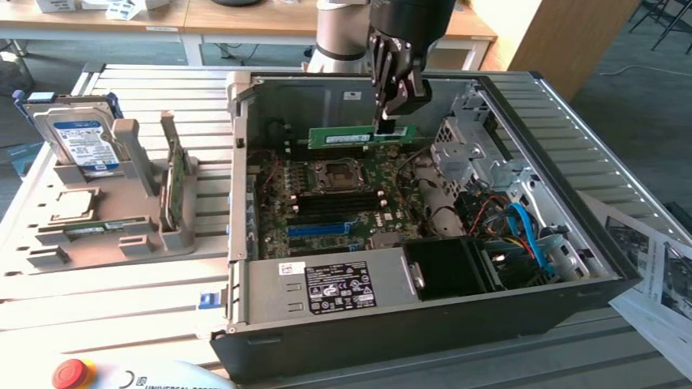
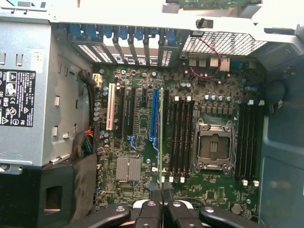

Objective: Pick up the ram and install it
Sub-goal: 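Pick up the ram and move it above insertion slot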

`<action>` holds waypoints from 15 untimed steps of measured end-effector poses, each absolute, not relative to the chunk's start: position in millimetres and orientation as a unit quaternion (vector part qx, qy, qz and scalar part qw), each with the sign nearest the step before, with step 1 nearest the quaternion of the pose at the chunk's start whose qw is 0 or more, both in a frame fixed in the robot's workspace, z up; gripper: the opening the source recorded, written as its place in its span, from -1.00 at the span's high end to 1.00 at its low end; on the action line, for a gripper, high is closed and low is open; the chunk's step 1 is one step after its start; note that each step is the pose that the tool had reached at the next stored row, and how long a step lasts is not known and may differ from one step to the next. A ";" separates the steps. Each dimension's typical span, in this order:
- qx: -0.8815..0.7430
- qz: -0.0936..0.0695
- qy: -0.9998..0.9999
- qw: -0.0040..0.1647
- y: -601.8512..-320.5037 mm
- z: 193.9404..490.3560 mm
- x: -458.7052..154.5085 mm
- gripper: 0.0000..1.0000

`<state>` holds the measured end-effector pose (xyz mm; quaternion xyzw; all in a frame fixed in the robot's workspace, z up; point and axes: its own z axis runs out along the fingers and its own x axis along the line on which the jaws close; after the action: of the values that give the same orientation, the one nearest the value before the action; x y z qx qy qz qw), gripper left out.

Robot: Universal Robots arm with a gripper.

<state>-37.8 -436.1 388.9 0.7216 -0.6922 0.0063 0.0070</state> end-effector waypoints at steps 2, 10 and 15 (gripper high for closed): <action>0.722 0.006 -0.692 0.007 -433.4 388.8 -37.8 0.76; 0.721 0.006 -0.693 0.007 -424.2 388.6 -37.7 0.76; 0.721 0.006 -0.693 0.007 -418.8 388.5 -37.7 0.76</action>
<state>-37.7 -418.8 388.5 0.7211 -0.6928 0.0063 0.0070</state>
